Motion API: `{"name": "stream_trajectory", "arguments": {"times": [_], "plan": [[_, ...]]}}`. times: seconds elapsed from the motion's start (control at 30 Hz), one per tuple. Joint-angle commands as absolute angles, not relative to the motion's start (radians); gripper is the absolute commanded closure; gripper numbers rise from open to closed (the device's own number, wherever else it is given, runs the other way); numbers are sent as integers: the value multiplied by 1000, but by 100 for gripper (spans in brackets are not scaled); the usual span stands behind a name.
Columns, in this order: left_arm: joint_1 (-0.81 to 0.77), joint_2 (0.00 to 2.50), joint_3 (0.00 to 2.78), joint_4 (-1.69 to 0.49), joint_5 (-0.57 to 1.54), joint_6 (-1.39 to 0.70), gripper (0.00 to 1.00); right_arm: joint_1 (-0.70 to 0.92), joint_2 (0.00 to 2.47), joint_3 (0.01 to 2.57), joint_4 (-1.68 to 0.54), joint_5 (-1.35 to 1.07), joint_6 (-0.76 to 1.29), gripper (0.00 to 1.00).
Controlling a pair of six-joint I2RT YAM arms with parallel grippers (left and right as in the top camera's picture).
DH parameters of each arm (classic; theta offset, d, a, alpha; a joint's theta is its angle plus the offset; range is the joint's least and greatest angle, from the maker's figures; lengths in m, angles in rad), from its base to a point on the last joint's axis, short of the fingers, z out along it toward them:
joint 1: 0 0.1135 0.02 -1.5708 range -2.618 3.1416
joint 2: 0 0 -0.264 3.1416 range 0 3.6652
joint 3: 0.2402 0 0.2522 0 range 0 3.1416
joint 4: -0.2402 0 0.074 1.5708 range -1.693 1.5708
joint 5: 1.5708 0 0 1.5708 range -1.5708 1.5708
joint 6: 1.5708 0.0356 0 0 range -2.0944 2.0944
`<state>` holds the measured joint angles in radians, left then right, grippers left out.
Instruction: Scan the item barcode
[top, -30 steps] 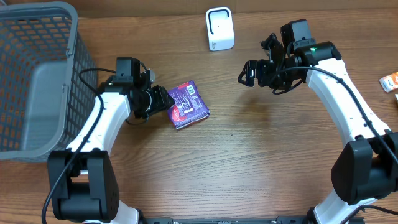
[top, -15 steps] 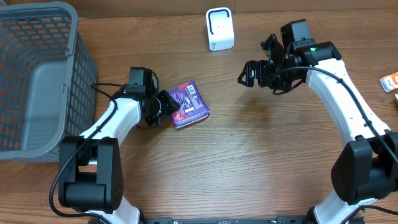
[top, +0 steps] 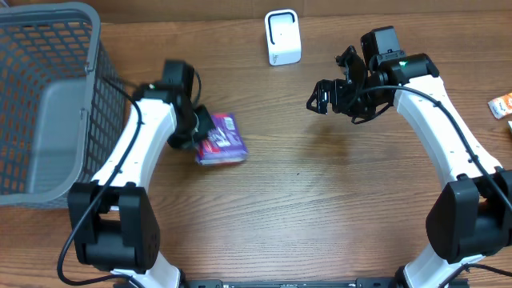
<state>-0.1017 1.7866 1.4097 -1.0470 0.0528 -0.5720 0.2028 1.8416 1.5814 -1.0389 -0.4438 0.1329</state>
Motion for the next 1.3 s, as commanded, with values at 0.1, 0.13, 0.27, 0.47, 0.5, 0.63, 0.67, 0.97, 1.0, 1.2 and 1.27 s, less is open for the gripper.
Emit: {"name": "stream_trajectory", "arguments": {"times": [0.1,0.13,0.27,0.47,0.5,0.63,0.67,0.97,1.0,1.2,1.27], "plan": [[-205,1771,1672,-1232,-549,-547,96,201,1843,1576,-1037,-445,125,0],[-230,1772,1671,-1237,-616,-553,96,201,1843,1576,-1037,-445,125,0],[-329,1813,1669,-1299,-770,-583,96,201,1843,1576,-1044,-445,125,0],[-428,1967,1669,-1400,-816,-620,96,201,1843,1576,-1065,-445,125,0],[-443,1994,1669,-1412,-812,-633,96,201,1843,1576,-1066,-445,125,0],[-507,2072,1669,-1433,-741,-680,95,200,1843,1576,-1073,-434,126,0],[-522,2086,1669,-1432,-723,-688,94,196,1843,1577,-1073,-434,126,0],[-610,2117,1702,-1402,-614,-722,88,97,1842,1579,-1127,-451,126,0],[-609,2117,1723,-1413,-602,-722,83,84,1842,1579,-1138,-462,125,0],[-531,2115,1957,-1572,-446,-721,50,50,1842,1579,-1193,-542,119,0],[-487,2115,2020,-1620,-416,-722,32,54,1842,1577,-1200,-549,95,0]]}}
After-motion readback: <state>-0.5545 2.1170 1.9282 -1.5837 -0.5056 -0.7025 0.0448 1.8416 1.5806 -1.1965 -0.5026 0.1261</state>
